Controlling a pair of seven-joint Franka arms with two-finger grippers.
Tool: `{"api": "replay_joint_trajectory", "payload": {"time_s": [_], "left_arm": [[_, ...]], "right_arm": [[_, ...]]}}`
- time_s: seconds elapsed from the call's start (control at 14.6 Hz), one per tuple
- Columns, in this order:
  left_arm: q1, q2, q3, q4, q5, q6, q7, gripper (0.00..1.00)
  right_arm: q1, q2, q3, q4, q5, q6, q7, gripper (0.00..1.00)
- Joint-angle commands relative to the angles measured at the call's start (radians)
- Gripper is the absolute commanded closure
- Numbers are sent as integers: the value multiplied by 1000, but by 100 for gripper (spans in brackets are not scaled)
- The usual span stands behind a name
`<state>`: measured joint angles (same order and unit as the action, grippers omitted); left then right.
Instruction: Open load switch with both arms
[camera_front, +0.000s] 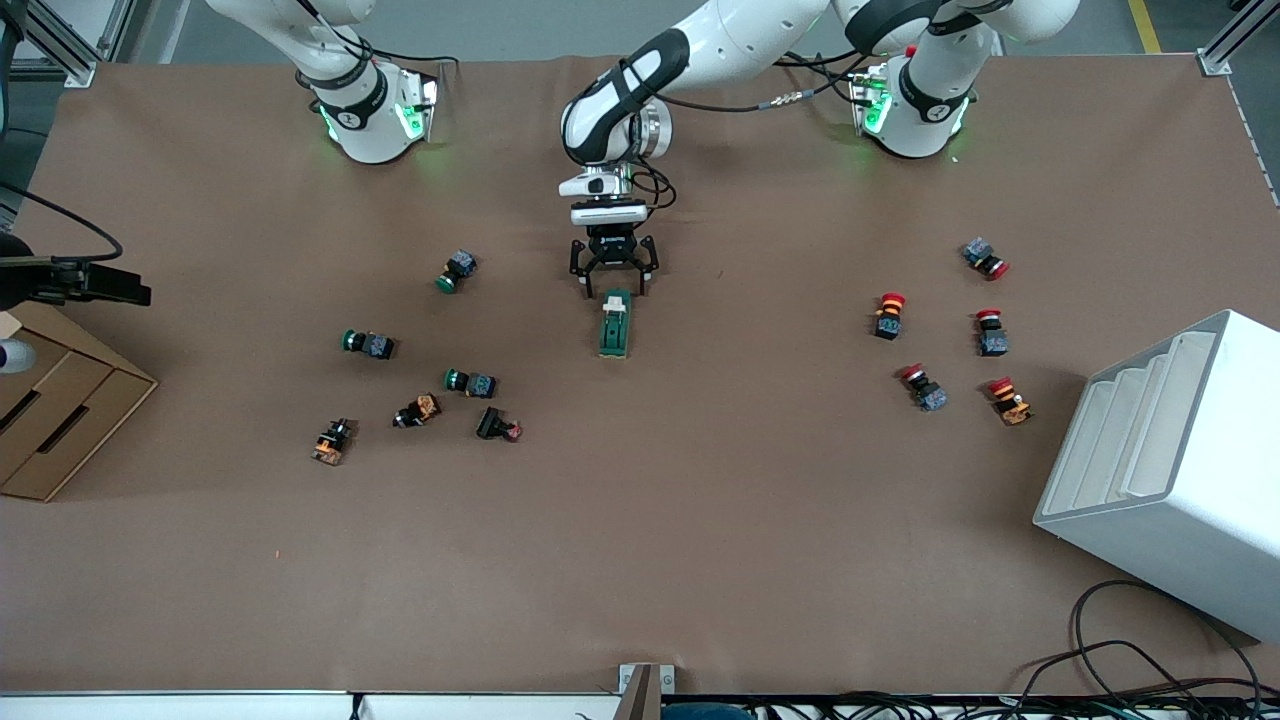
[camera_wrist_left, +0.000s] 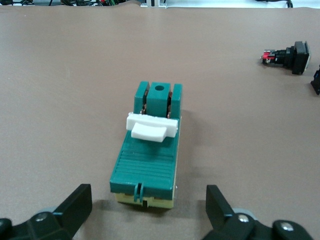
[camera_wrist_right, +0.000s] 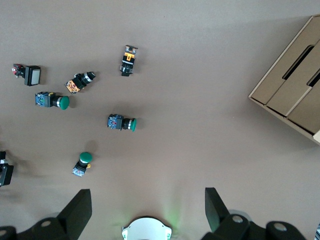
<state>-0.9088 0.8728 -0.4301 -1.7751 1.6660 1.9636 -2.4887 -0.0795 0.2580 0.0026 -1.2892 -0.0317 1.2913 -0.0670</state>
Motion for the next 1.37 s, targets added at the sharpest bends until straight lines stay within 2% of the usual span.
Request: {"api": "replay_joint_trajectory", "payload": {"time_s": [0.0,0.27,0.62,0.75,1.1,1.3], "left_arm": [[13,38,1,51,6,18,-15,0],[44,26,-5,52,6,31,-1,0],[62,25,-9,94,-15,60,2,0],[65,25,-10,120,-84,67,60,0],[73,0,-9,255,-375,67,322,0],[100,-20,-9,318,-466,67,428,0]], "right_arm": [[-5,-39,7,-9,18,-4,16,0],[39,-95,-10,-74,9,9,13,0],[63,-230,-29,-225,4,86,12,0],[63,-256,-29,-236,4,88,12,0],[55,-344,-27,-275,12,80,13,0],[55,-379,-29,-286,12,76,13,0]]}}
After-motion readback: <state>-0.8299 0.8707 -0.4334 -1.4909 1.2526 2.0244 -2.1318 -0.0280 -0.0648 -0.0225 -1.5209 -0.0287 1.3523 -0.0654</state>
